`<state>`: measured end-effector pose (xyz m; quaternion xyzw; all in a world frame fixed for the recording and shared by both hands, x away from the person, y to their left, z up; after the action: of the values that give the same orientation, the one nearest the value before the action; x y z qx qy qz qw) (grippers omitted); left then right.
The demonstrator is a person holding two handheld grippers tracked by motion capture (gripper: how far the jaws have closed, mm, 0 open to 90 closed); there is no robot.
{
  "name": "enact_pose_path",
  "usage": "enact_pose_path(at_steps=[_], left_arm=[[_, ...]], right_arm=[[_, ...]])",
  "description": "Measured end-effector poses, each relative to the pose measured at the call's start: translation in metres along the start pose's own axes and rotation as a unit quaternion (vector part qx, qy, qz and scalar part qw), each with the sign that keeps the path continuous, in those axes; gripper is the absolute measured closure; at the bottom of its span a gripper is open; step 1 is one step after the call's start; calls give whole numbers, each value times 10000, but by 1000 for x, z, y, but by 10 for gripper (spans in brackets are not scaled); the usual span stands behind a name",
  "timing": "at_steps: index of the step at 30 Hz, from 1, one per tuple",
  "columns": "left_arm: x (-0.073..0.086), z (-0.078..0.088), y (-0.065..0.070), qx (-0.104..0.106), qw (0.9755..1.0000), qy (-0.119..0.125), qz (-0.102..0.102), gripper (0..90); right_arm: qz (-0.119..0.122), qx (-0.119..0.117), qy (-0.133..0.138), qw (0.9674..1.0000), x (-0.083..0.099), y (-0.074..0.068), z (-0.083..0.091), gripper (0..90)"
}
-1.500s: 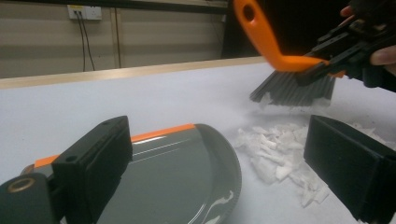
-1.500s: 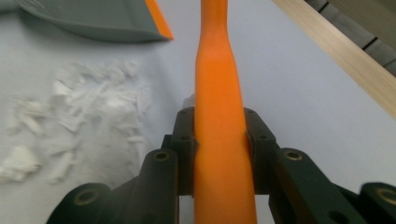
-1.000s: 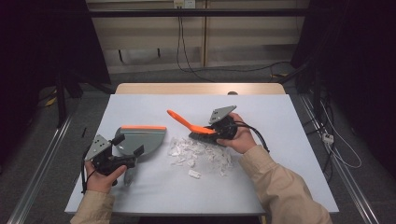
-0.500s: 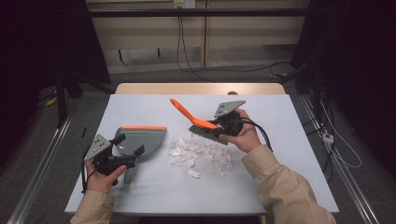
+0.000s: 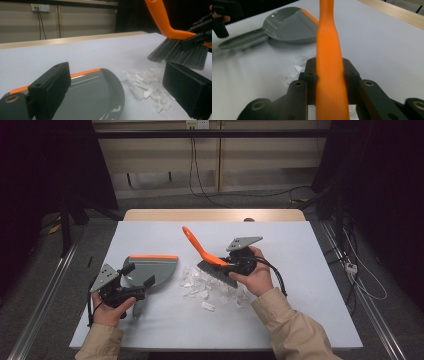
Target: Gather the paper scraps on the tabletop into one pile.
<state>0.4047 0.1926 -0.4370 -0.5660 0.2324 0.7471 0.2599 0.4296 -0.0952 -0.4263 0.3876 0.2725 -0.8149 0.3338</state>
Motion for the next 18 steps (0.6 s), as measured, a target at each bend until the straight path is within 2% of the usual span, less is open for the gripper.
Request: enact_pose_path(at_steps=[3,5,7,10,12,18], left_arm=[[0,0,0,-3,10000,5,2,78],[-1,0,1,1,10000,13,13,78],[-1,0,2,11,10000,21,9,77],[-1,-1,3,17,10000,25,18,78],[-1,-1,3,31,10000,20,28,76],[-1,0,3,77,10000,17,7,64]], right_arm=[[-135,122,30,9998,5,-7,0,715],[-275,101,123,9995,7,-11,-1,714],[-545,125,193,9982,9,-15,-2,714],[-822,106,317,9961,10,-21,-4,715],[-824,217,310,9959,10,-24,-7,715],[-1004,210,383,9940,9,-36,-13,715]])
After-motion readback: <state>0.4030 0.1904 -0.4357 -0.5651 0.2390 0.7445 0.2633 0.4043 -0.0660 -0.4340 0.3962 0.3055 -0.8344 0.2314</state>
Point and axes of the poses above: each handheld gripper's, and its own axes: z roughly backward along the jaws, x roughly out of its underside, y roughly to its right, the point moved 7 cm from there along -z, roughly forward along the jaws, and after that the axes turned 4 degrees about -z, right-handed, at the moved point
